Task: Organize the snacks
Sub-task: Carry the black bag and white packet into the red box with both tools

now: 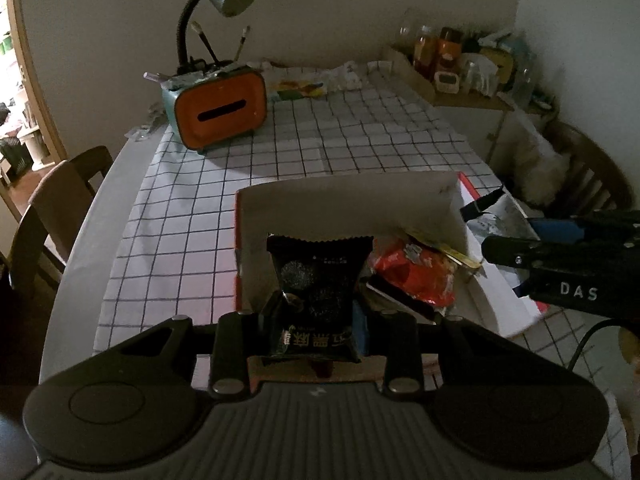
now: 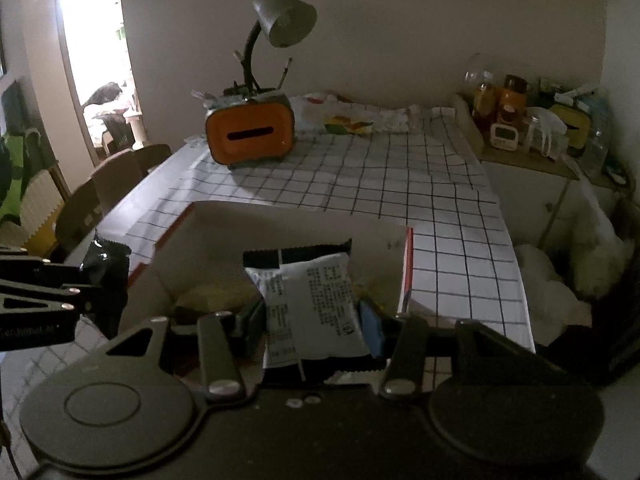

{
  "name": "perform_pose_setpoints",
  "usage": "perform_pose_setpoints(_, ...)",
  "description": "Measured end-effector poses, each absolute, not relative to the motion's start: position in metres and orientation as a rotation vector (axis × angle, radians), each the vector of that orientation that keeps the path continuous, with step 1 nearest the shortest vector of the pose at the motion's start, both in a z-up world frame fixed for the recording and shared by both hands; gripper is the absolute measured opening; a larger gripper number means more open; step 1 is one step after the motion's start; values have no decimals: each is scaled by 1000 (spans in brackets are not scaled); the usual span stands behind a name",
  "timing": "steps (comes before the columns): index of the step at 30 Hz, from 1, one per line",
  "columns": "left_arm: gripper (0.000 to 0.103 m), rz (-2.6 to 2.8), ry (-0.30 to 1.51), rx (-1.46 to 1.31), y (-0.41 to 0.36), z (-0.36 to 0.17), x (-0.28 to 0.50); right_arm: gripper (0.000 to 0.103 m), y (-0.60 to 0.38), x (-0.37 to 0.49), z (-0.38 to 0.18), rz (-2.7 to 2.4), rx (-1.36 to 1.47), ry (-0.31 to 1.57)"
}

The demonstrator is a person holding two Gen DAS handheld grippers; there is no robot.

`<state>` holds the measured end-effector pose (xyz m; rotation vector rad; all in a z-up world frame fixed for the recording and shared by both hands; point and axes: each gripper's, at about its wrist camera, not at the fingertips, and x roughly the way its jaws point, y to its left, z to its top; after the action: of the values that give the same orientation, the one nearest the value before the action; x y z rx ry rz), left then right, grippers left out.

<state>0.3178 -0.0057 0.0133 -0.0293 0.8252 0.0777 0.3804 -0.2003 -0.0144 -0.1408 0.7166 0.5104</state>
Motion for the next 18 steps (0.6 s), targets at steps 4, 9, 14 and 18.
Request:
perform_pose_setpoints(4,34,84,859,-18,-9,2,344,48,-194,402,-28,512,-162,747)
perform_pose_setpoints(9,34,94,923,-11,-8,-18,369,48,-183,422,-46,520,-209,776)
perform_pose_setpoints(14,34,100,975,-1,-7,-37,384,48,-174,436,-63,527,-244,803)
perform_pose_setpoints(18,34,102,1002,24,-8,-48,391,48,-168,437,-71,541,-265,818)
